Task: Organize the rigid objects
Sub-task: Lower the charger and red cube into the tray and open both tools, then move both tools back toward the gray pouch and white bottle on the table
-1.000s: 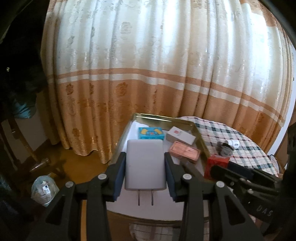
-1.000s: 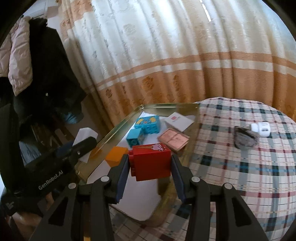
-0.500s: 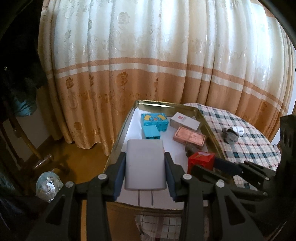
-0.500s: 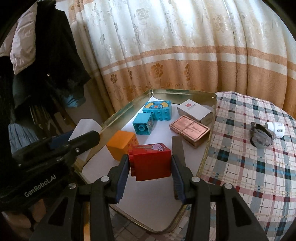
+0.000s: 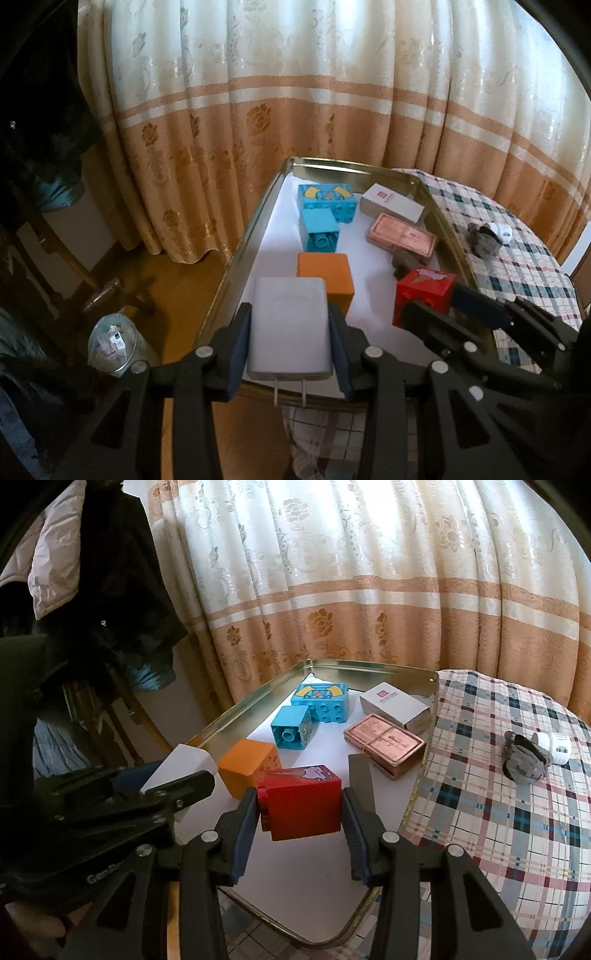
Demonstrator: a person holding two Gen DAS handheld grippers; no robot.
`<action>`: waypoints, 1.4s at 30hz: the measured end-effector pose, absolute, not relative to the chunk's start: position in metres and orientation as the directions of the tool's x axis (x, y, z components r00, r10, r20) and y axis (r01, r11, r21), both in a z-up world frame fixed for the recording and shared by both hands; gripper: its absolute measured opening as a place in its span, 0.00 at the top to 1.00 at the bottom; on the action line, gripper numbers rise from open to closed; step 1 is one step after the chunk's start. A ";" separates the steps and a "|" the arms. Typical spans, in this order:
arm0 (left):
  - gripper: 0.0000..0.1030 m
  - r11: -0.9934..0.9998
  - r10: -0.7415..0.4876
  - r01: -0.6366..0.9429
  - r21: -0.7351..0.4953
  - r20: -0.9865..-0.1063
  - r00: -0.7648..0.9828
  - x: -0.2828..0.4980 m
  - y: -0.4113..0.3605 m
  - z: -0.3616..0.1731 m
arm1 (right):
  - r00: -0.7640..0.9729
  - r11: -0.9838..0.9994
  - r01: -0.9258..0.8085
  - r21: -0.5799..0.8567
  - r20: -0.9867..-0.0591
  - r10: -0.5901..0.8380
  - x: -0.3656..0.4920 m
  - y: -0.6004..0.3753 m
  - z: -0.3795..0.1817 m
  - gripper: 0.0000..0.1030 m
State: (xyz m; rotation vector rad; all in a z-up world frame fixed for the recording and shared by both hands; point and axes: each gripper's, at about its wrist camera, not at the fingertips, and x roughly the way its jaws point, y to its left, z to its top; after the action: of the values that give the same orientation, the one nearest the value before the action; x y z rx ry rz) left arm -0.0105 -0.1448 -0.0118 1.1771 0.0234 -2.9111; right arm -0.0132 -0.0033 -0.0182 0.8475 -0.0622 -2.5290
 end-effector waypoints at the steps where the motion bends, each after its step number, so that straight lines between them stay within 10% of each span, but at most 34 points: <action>1: 0.62 -1.000 0.005 0.008 -0.015 -0.696 -0.718 -0.011 -0.146 -0.012 | -0.697 -0.887 0.422 0.190 -0.558 -0.451 -0.014 -0.003 -0.018 0.54; 12: 0.59 -1.000 0.018 -0.014 -0.011 -0.698 -0.716 -0.016 -0.147 -0.011 | -0.663 -0.852 0.464 0.242 -0.543 -0.515 -0.013 -0.001 -0.018 0.52; 17: 0.20 -1.000 -0.014 0.020 -0.002 -0.665 -0.747 -0.012 -0.153 -0.005 | -0.677 -0.852 0.441 0.282 -0.519 -0.522 -0.013 0.009 -0.018 0.39; 22: 0.03 -0.996 0.012 0.047 -0.075 -0.635 -0.773 -0.008 -0.161 0.001 | -0.757 -0.882 0.355 0.308 -0.459 -0.465 -0.008 0.028 -0.013 0.24; 42: 0.01 -0.996 0.024 0.033 -0.087 -0.578 -0.816 0.003 -0.149 0.000 | -0.818 -0.918 0.182 0.353 -0.464 -0.341 -0.013 0.066 -0.017 0.23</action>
State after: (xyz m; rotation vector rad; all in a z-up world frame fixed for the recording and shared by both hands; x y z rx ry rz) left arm 0.0030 -0.1494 0.0005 0.9517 0.1457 -2.9854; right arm -0.0132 0.0658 -0.0166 0.7755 -0.4281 -2.7229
